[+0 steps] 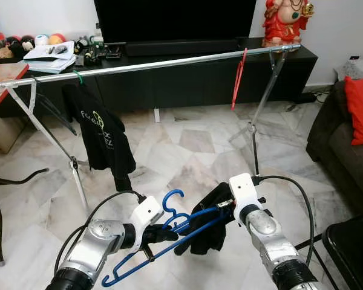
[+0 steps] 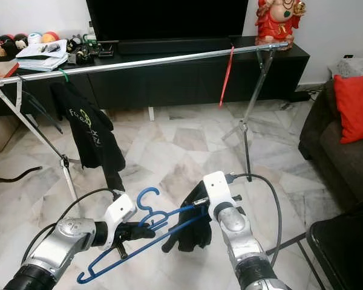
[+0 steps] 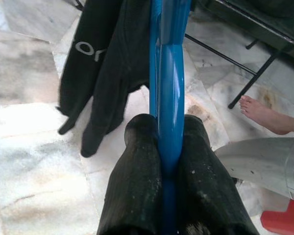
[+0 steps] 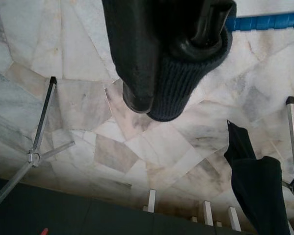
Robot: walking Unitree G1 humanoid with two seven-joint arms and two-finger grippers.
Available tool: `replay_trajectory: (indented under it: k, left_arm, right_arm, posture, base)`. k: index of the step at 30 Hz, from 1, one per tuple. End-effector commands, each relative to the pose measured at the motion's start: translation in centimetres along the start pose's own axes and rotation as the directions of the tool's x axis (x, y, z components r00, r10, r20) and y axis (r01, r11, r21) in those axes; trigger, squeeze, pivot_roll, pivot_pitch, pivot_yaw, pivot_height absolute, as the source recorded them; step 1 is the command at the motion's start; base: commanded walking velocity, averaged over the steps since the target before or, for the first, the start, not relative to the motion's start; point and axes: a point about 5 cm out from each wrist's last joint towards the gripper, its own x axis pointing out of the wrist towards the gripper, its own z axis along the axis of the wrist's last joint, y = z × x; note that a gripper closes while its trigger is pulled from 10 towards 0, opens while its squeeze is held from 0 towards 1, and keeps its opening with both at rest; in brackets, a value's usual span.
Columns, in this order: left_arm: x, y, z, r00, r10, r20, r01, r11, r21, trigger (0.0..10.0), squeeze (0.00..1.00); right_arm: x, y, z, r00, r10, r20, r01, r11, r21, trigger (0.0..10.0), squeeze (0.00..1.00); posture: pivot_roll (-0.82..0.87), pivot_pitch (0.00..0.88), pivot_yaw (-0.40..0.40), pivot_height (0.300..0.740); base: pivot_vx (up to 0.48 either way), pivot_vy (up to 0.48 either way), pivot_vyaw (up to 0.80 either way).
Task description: Hang hanger
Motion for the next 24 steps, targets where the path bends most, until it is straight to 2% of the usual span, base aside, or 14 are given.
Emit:
replay_trajectory:
  k: [1,12,16,20,24]
  left_arm:
    - [-0.2,0.5,0.4,0.999,0.034,0.041,-0.034,0.999,-0.007,10.0,0.0]
    - [-0.2,0.9,0.5,0.994,0.087,0.073,-0.087,0.996,-0.009,10.0,0.0]
    - [0.1,0.9,0.6,0.993,0.089,0.082,-0.088,0.996,-0.022,10.0,0.0]
    - [0.1,1.3,0.6,0.989,0.124,0.075,-0.124,0.992,0.0,10.0,0.0]
    - [-0.1,2.0,0.5,0.982,0.178,0.067,-0.178,0.984,0.002,10.0,0.0]
  right_arm:
    - [-0.2,0.1,0.3,1.0,0.012,0.018,-0.012,1.0,0.001,10.0,0.0]
    - [-0.6,0.3,0.9,0.999,0.038,0.029,-0.038,0.999,0.004,10.0,0.0]
    - [-1.0,0.5,1.5,0.997,0.079,0.024,-0.078,0.997,-0.017,10.0,0.0]
    - [-1.1,0.2,2.2,0.999,0.047,0.021,-0.047,0.999,0.005,10.0,0.0]
    - [-1.1,0.0,1.8,1.0,0.013,-0.001,-0.013,1.0,0.005,10.0,0.0]
  posture:
    - [-0.04,0.02,0.028,0.74]
    - [-0.05,0.025,0.027,0.74]
    - [-0.05,0.032,0.028,0.74]
    - [-0.05,0.034,0.034,0.74]
    - [-0.05,0.035,0.033,0.74]
  base:
    - [0.0,0.0,0.0]
    - [0.0,0.0,0.0]
    - [0.0,0.0,0.0]
    - [0.0,0.0,0.0]
    - [0.0,0.0,0.0]
